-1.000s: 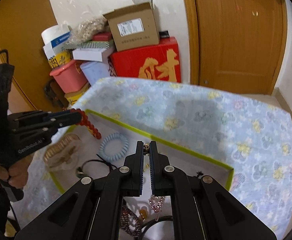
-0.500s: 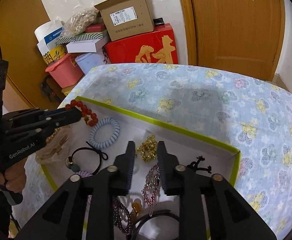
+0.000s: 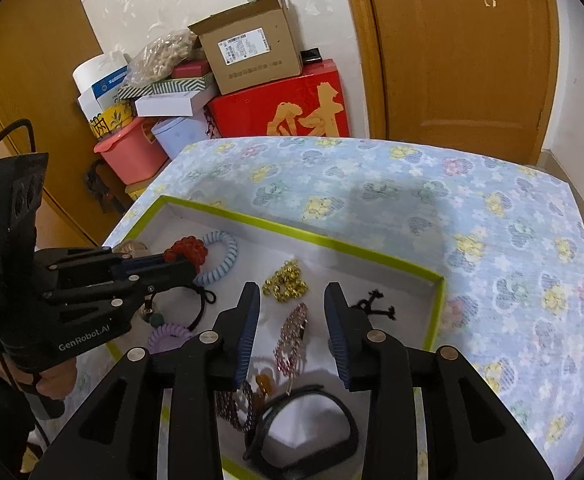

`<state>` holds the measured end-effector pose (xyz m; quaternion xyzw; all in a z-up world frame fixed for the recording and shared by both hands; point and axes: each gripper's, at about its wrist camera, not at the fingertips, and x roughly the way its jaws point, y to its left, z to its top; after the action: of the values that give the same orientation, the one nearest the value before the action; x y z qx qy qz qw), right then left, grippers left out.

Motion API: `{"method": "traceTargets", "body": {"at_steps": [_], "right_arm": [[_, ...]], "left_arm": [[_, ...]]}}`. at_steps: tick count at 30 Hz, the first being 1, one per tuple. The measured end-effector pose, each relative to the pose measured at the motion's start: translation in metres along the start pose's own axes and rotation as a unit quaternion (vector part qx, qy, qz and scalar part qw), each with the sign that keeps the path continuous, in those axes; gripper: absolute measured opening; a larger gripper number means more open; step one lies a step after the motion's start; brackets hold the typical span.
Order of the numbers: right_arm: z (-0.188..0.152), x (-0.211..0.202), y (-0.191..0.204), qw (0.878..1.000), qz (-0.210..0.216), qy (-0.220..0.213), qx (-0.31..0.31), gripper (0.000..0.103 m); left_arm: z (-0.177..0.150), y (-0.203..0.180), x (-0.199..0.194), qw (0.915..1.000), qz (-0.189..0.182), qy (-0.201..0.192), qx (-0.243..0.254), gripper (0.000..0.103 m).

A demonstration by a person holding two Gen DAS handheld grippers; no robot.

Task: Organize jewelry

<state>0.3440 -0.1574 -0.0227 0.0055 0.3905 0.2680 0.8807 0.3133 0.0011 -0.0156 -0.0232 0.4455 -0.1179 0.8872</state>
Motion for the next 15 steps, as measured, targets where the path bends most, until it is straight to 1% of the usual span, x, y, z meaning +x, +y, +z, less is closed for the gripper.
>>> {"method": "traceTargets", "body": {"at_steps": [2,6,12,15], "right_arm": [[-0.002,-0.004,-0.001,1.0,-0.001,-0.002,0.001,0.035],[-0.006,-0.013,-0.001,1.0,-0.002,-0.008,0.004,0.035],[-0.022,-0.033,0.006,1.0,-0.006,-0.019,0.005,0.035],[-0.034,-0.049,0.012,1.0,-0.012,-0.025,0.006,0.035]], "left_arm": [[-0.002,-0.002,-0.003,1.0,-0.003,-0.001,-0.001,0.013],[-0.006,-0.004,-0.016,0.9999,-0.006,-0.014,-0.003,0.025],[-0.015,-0.006,-0.038,0.9996,0.002,-0.029,-0.007,0.025],[-0.027,-0.012,-0.054,0.9991,0.007,-0.04,-0.006,0.025]]}}
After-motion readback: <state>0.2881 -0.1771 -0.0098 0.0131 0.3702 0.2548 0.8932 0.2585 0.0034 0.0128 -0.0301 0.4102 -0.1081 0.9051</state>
